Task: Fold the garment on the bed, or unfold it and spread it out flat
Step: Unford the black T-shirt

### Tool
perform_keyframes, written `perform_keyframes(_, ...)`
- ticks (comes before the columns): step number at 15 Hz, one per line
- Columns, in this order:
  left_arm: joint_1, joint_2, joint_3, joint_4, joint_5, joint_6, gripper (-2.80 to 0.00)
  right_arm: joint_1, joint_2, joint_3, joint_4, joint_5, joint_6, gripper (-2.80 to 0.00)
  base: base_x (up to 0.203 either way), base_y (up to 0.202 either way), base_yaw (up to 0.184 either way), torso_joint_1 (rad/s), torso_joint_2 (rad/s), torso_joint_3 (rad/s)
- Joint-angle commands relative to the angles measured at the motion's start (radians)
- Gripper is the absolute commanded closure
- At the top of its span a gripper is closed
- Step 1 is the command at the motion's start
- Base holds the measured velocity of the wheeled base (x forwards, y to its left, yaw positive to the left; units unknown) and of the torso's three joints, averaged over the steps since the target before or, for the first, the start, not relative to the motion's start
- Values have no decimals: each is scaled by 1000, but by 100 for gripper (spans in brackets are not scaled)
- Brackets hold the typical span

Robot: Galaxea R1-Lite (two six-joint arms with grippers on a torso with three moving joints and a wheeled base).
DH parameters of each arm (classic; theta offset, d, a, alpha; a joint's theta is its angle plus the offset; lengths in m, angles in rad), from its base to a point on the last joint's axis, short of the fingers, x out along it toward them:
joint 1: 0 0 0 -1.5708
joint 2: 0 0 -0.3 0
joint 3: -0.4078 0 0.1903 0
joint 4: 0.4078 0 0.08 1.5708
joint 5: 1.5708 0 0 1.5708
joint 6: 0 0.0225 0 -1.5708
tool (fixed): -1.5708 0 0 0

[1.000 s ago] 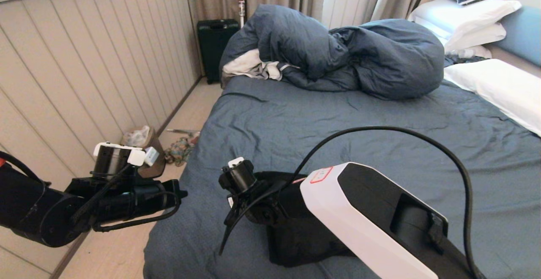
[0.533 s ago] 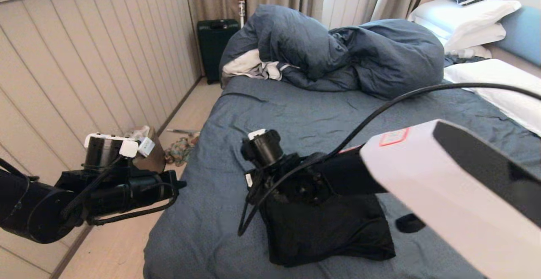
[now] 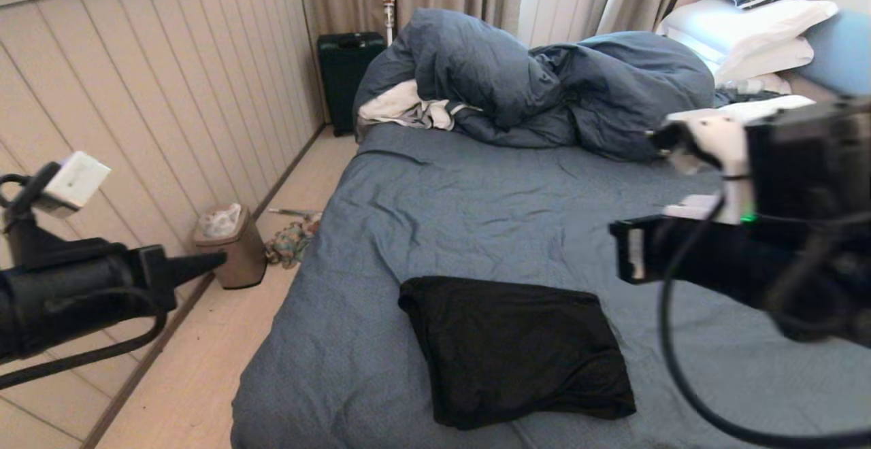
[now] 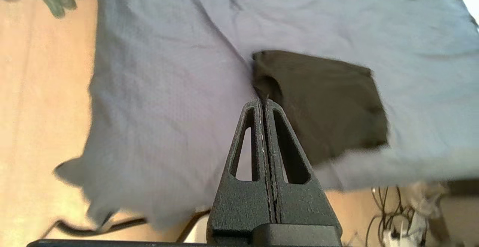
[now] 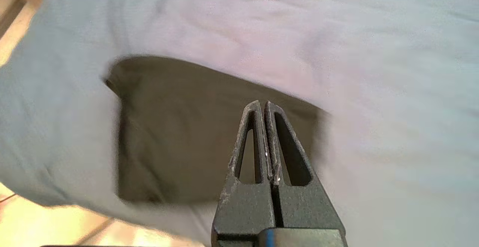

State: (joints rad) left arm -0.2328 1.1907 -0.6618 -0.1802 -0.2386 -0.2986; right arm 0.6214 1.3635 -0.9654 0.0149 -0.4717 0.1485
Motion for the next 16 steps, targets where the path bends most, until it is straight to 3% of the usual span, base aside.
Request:
perform_keyframes(1,1,-261,25,128,-5,16,0,-18,-328,128,40,-17,0,0,0,0,0,0,0,0)
perform_keyframes(4,4,-521,183,255,50,57,0,-92,-625,361,111,-83,5,0,0,0,0,0,0,0)
perform_keyframes(6,6,-661,305,326,134,67,0,-228,-773,465,169,-113,5,0,0,0,0,0,0,0)
perform_keyframes(9,7,-876,361,498,202,77,0,-377,-952,534,296,-116,-5,0,0,0,0,0,0,0)
perform_keyframes(11,8,-918,415,572,277,75,0,-532,-1068,556,381,-81,-52,0,0,0,0,0,0,0)
perform_keyframes(13,14,-913,472,494,348,79,0,-645,-1135,586,421,-29,-85,0,0,0,0,0,0,0)
perform_keyframes(15,82,-913,485,492,352,75,0,-634,-1159,681,413,47,-87,0,0,0,0,0,0,0)
perform_keyframes(16,111,-913,504,472,353,73,0,-628,-1181,736,334,96,-91,0,0,0,0,0,0,0)
